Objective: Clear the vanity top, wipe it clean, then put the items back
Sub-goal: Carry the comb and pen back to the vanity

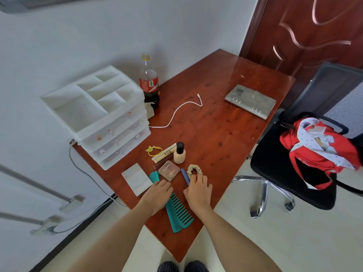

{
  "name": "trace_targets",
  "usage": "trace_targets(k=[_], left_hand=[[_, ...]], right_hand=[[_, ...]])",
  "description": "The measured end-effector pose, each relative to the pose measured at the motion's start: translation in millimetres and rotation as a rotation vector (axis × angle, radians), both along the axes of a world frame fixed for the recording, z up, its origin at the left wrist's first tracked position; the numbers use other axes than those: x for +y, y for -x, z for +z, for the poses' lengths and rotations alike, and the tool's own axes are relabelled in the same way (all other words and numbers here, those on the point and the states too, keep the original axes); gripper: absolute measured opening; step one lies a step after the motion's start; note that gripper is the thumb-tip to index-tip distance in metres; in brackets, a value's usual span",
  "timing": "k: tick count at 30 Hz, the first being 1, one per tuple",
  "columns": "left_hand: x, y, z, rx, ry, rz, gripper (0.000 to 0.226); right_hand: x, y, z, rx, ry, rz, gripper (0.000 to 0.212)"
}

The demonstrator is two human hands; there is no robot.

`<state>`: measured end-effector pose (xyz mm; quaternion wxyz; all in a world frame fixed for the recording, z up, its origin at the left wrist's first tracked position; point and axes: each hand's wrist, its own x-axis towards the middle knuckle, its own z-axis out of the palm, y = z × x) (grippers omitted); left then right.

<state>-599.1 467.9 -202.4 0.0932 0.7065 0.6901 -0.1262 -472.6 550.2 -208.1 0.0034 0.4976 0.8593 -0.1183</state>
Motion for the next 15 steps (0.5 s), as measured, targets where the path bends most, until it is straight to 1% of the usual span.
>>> trace_targets(k=[5,10,12,15], left_hand=[[1.6,0.0,-1.3,0.04,0.007,-0.025,0.039],[3.3,5.9,0.3,0.086,0.002,-0.131,0.039],[2.9,7.2,3.2,0.089,0.003,-0.173,0.04],[0.4,8.0,3.6,0.08,-0.02,-0.186,0.032]], right_hand=[[-1.8,-1.8,-5.1,-0.026,-0.036,-0.039,0.027],[-7.4,-9.0,-9.4,-0.051,-0.055,0.01,0.016],[-7.8,-9.8,-11.0,-0.053,-0.068,0.002,0.016],[-6.6,-11.7,-10.4,-0.054,-0.071,0.024,0.015]])
